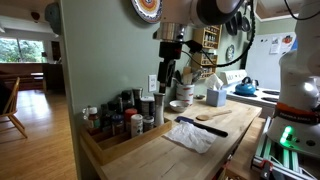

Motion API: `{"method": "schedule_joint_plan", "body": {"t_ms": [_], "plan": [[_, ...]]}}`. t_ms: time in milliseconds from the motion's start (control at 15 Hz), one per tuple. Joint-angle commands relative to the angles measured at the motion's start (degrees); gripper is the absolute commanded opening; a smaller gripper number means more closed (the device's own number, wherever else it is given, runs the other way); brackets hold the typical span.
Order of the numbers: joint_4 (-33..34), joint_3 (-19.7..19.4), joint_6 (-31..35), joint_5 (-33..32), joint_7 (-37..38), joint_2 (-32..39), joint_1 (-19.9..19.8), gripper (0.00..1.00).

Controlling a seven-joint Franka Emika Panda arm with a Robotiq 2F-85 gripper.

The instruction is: Take the white bottle off of the wooden tray

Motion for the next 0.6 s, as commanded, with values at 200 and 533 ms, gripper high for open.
{"method": "schedule_joint_plan", "body": {"t_ms": [200, 533], "plan": [[5.41, -3.57, 6.61, -11.0, 20.35, 10.17, 3.17, 1.0], [10.97, -8.51, 4.52, -20.14, 33.23, 17.44, 8.06, 1.0]]}}
